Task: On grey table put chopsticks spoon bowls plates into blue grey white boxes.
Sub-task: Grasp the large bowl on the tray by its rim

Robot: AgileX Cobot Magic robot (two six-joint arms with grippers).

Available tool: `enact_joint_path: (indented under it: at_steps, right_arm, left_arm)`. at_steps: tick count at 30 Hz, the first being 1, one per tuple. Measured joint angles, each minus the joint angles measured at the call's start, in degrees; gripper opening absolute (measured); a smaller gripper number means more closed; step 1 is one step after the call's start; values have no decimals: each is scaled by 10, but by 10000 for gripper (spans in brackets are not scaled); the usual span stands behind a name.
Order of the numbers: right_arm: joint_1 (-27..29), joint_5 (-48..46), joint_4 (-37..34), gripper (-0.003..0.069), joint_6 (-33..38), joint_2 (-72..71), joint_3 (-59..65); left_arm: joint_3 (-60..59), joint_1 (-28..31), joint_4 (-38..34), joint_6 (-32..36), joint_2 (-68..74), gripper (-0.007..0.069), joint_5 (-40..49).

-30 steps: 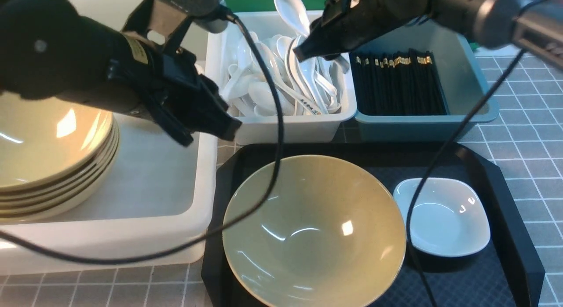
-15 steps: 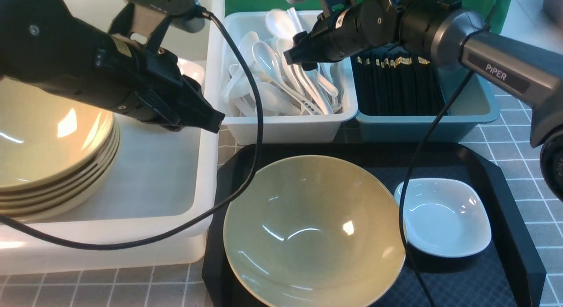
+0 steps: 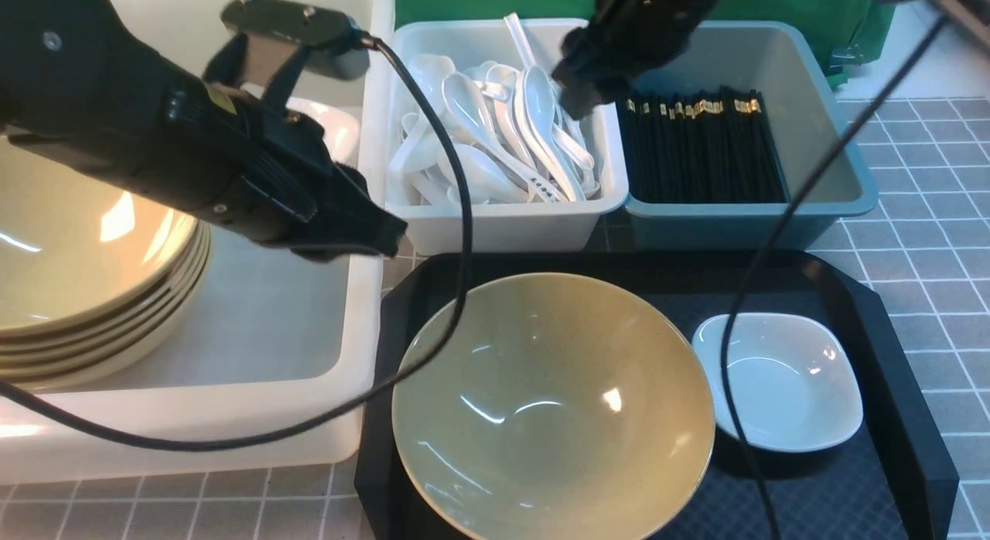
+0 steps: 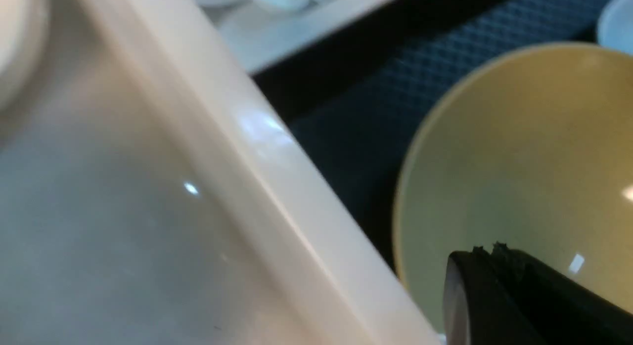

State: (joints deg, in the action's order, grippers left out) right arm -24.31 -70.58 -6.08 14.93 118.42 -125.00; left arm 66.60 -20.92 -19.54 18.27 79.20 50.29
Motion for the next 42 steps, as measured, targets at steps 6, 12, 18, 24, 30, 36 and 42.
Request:
enact_joint_path:
  at_steps: [6,12,18,24,30,36,42]
  right_arm:
    - [-2,-6,1,150,11,-110,160]
    - [-7,-6,1,52,21,-251,353]
    - [-7,-7,1,45,25,-375,482]
    - [-7,-9,1,45,23,-489,531]
    - [-7,-11,1,46,14,-552,536]
    - [-7,-13,1,51,3,-574,536]
    - [-7,-13,1,59,-2,-575,540]
  left_arm:
    - [37,-26,-4,9,0,-11,63]
    - [103,-87,67,-29,11,-8,77]
    - [172,-107,110,-52,78,62,96]
    - [210,-118,114,-41,182,266,128]
    - [223,-118,168,-38,261,412,117]
    - [224,-118,188,-37,311,428,80]
    - [226,-118,170,-37,346,364,72]
